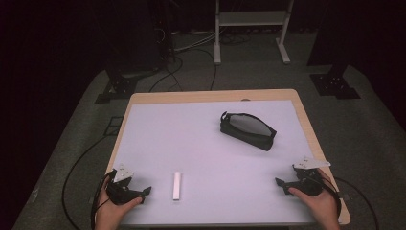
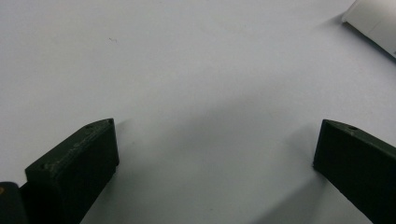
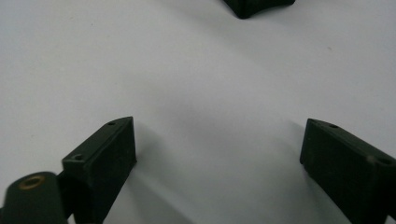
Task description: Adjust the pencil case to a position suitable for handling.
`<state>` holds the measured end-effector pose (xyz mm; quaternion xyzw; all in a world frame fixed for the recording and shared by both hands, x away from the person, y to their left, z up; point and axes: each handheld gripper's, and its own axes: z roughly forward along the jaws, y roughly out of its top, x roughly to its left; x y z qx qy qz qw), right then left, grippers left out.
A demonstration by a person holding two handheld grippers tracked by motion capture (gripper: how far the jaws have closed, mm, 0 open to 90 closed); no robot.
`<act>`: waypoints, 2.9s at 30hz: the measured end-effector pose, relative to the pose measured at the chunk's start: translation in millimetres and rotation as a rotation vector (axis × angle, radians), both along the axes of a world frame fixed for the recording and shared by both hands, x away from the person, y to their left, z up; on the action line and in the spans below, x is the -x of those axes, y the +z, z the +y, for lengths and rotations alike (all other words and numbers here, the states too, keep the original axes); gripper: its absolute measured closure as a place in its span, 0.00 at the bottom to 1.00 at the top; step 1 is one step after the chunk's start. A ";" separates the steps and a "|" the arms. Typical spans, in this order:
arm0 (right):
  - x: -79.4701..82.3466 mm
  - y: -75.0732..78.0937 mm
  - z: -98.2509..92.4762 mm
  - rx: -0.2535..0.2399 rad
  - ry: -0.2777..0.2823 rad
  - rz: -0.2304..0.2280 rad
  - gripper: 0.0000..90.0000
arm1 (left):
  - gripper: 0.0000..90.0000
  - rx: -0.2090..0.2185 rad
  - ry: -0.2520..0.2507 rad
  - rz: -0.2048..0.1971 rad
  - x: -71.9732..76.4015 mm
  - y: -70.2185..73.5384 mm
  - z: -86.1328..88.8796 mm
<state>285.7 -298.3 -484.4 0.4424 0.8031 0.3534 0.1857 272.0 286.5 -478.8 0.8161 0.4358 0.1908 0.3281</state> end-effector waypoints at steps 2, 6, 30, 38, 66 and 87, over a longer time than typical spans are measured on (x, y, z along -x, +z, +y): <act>1.0 0.5 -0.9 -0.008 -0.010 -0.009 0.19 | 0.00 0.000 0.000 0.000 0.0 0.0 0.0; 0.8 1.1 -1.6 -0.010 -0.009 -0.015 0.24 | 0.00 0.003 0.000 0.001 -0.1 -0.1 0.1; -15.3 27.7 -3.8 -0.073 0.025 -0.074 0.41 | 0.00 0.000 0.003 -0.003 0.4 -0.6 -0.1; -29.5 41.3 -2.9 -0.080 0.021 -0.109 0.42 | 0.00 0.002 0.003 -0.004 0.5 -0.7 0.0; -82.5 65.1 4.7 -0.109 0.051 -0.142 0.46 | 0.00 0.004 0.003 -0.001 0.2 -0.7 0.0; -124.6 83.9 24.7 -0.100 0.092 -0.165 0.46 | 0.00 0.006 0.004 -0.004 0.2 -1.0 -0.1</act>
